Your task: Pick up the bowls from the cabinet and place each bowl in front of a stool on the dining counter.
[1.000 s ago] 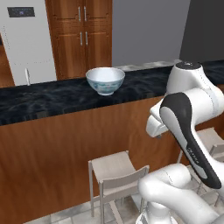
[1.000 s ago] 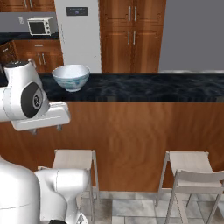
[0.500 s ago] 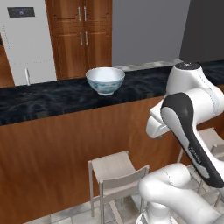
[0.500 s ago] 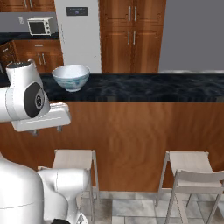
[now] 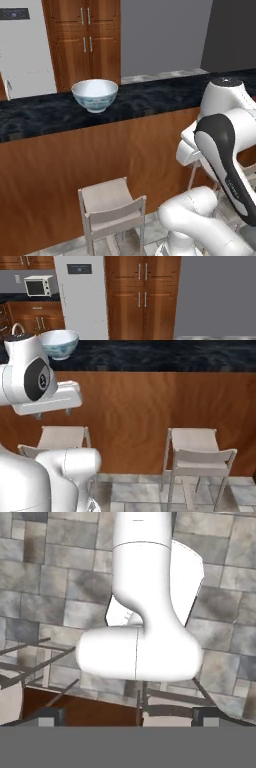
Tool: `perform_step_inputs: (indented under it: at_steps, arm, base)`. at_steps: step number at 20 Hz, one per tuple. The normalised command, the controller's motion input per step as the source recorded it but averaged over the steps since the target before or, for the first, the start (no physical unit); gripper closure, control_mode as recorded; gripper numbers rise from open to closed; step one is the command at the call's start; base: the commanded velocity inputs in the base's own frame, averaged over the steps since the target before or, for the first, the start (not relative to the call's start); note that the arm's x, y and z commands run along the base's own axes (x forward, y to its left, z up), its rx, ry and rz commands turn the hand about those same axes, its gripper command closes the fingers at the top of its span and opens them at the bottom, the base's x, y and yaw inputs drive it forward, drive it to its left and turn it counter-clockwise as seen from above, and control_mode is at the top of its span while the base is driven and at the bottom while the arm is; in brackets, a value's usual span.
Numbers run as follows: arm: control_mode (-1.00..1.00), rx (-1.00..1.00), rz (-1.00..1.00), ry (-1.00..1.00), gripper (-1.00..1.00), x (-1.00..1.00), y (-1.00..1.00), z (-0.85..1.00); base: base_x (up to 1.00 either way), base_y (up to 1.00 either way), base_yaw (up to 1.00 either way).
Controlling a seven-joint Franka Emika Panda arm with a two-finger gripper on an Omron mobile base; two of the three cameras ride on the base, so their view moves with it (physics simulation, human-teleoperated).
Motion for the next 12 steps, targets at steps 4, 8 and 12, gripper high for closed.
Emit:
perform_step_inputs:
  at_steps: [4,8,12]
  arm:
    - [1.0,0.0,0.0,0.0,-1.0,0.0,0.0,0.0]
    - [1.0,0.0,0.0,0.0,-1.0,0.0,0.0,0.0]
    - [1.0,0.0,0.0,0.0,-1.0,0.0,0.0,0.0]
  base:
    - [-0.11,-1.0,0.0]
    - [-0.05,-1.0,0.0]
    - [-0.45,-1.0,0.0]
